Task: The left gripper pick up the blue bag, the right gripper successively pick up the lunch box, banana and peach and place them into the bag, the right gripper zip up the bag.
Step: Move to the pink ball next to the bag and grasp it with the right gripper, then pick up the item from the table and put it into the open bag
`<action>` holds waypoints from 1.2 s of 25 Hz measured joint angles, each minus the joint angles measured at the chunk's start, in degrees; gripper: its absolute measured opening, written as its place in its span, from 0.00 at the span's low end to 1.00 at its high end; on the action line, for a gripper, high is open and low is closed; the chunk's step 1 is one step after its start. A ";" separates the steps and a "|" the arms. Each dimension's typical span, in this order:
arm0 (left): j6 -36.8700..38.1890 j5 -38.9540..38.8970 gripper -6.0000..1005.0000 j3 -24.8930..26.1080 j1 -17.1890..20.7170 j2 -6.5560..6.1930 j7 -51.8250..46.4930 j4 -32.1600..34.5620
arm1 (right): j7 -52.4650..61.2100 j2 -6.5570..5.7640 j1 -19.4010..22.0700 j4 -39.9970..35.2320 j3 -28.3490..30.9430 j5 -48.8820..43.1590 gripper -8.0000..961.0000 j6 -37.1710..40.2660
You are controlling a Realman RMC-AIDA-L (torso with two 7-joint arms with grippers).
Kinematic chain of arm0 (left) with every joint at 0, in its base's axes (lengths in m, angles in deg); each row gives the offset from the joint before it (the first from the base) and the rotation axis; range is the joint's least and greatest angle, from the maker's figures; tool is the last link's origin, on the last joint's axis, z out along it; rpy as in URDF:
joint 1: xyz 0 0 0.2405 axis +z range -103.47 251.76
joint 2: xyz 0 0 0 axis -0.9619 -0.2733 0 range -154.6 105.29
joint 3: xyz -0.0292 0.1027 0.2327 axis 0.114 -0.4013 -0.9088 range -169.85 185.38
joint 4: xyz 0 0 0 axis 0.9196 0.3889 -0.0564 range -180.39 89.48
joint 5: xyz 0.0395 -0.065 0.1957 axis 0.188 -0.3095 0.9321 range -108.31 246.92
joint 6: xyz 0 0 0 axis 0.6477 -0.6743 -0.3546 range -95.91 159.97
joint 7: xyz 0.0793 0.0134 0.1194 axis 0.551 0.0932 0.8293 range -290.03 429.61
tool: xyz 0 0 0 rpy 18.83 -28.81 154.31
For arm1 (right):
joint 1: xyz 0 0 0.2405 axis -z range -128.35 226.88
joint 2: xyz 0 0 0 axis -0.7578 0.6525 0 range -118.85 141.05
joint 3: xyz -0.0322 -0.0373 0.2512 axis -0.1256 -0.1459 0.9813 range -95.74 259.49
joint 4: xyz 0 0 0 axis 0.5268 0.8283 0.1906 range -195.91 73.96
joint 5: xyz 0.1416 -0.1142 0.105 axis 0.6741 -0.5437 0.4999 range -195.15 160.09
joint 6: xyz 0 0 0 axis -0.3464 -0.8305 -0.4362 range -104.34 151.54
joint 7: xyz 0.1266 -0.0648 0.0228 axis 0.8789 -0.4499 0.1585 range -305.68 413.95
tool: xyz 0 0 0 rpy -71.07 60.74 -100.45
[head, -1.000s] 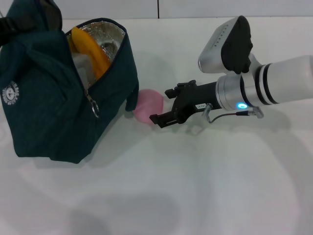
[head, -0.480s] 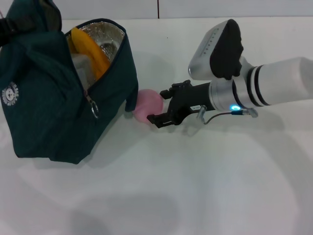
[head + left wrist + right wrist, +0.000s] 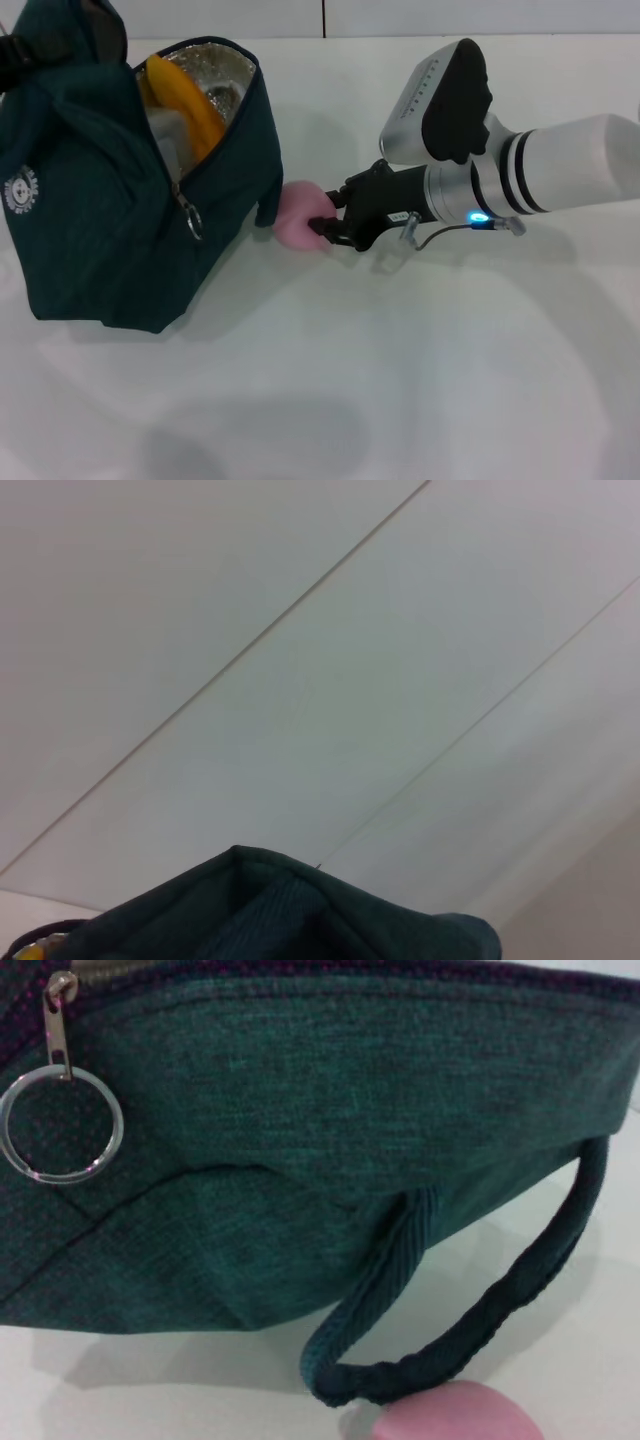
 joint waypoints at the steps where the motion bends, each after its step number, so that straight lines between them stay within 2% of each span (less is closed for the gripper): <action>1: 0.00 0.00 0.07 0.00 -0.01 0.00 0.00 0.00 | 0.00 0.00 -0.05 0.00 -0.01 0.00 0.51 -0.04; 8: 0.00 -0.07 0.07 0.13 0.11 -0.28 -0.02 0.00 | -0.59 0.00 -0.26 -0.20 0.13 -0.15 0.19 -0.22; 16: 0.08 -0.29 0.07 0.36 0.79 -0.53 -0.27 -0.01 | -1.30 -0.35 2.41 -2.59 2.05 -0.27 0.10 -1.17; 23: 0.33 -0.49 0.07 0.21 0.42 -0.40 -0.52 -0.35 | -1.01 -0.60 9.25 -8.60 11.16 -6.04 0.05 -0.69; 30: 0.79 -0.54 0.07 -0.25 -1.30 0.85 -1.16 -0.57 | -1.68 -0.74 16.84 -16.49 19.62 -9.17 0.04 -0.32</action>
